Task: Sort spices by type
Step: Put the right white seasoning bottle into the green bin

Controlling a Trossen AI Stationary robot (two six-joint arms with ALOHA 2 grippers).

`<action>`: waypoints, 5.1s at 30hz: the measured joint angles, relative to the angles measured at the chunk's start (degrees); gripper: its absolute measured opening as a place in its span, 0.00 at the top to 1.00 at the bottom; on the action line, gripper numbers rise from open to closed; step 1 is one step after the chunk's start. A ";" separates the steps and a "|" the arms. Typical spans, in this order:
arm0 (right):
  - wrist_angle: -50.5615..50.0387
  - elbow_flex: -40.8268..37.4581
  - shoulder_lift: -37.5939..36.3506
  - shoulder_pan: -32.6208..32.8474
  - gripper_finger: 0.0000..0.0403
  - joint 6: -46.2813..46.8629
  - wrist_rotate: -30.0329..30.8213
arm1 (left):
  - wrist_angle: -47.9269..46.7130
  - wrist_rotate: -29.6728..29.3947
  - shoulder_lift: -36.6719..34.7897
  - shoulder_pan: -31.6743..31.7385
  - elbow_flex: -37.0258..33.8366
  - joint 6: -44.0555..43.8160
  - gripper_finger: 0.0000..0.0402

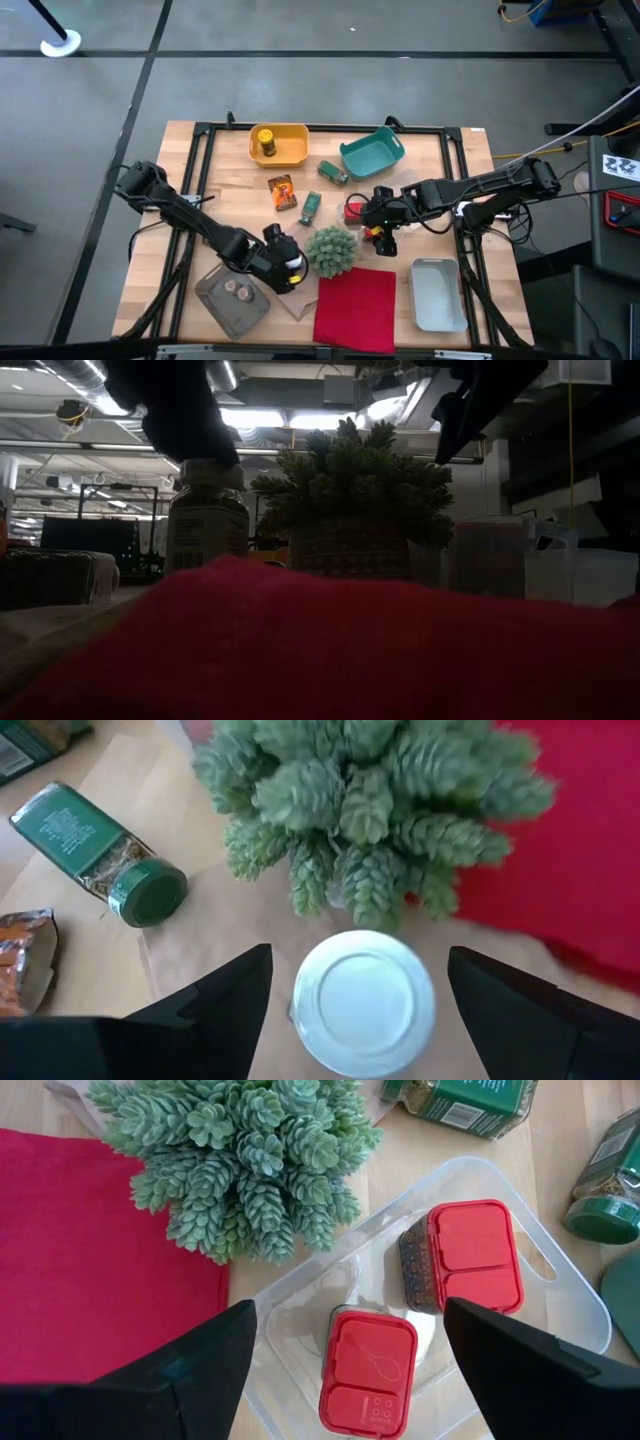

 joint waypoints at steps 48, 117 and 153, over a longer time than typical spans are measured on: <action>-0.04 0.00 0.00 0.01 0.20 0.00 0.00 | 0.42 0.60 4.69 0.00 -0.02 -3.90 0.41; 26.65 0.00 0.00 0.00 0.20 0.31 2.17 | 3.80 -0.60 -14.21 8.17 0.00 6.91 0.41; 40.05 0.13 5.32 0.00 0.20 -6.01 11.18 | 22.75 -0.43 -14.14 14.82 0.01 15.45 0.41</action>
